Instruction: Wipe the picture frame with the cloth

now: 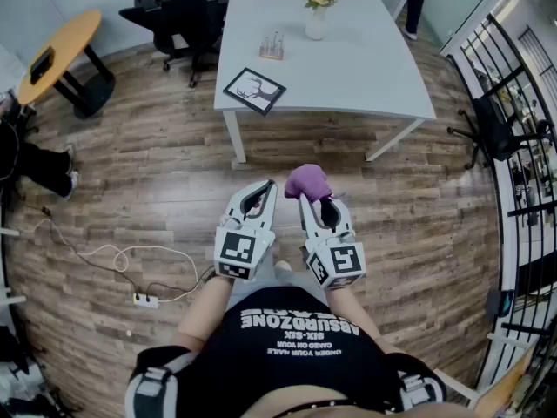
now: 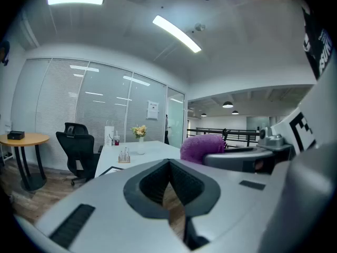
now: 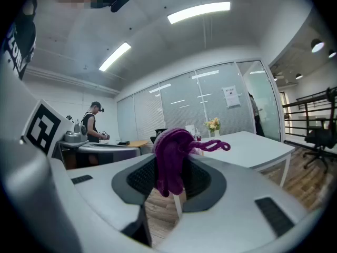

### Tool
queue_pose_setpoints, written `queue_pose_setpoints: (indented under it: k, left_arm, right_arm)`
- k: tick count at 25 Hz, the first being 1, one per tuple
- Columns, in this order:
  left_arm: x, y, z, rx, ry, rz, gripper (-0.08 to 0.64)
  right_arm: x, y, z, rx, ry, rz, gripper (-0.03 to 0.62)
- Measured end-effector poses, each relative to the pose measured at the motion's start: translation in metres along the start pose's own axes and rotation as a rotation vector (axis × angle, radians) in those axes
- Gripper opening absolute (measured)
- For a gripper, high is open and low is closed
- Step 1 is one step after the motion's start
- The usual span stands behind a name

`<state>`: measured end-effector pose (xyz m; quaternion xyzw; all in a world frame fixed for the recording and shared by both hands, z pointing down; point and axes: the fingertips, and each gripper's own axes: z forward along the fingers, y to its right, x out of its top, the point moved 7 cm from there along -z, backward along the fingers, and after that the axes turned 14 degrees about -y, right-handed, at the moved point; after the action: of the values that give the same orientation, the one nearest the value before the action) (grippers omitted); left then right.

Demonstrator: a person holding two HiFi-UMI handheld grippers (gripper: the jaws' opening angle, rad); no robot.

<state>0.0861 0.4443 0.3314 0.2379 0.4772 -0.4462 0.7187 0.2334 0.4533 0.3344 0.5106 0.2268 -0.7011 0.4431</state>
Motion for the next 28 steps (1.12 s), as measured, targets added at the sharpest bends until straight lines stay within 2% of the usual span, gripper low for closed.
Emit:
queue_pose_setpoints:
  k: [7, 18, 22, 28]
  left_arm:
    - [0.021, -0.043, 0.044, -0.008, -0.004, -0.005, 0.014]
    - [0.056, -0.168, 0.149, 0.031, -0.036, -0.06, 0.015]
    - [0.07, -0.217, 0.17, 0.048, -0.034, -0.087, 0.015]
    - [0.061, -0.263, 0.191, 0.096, -0.032, -0.14, 0.014]
  right_arm:
    - [0.02, 0.023, 0.054, -0.028, -0.009, 0.0, 0.13]
    - [0.071, 0.062, 0.203, 0.051, -0.065, -0.039, 0.13]
    - [0.093, 0.066, 0.256, 0.089, -0.105, -0.096, 0.132]
    - [0.093, 0.076, 0.311, 0.144, -0.201, -0.206, 0.133]
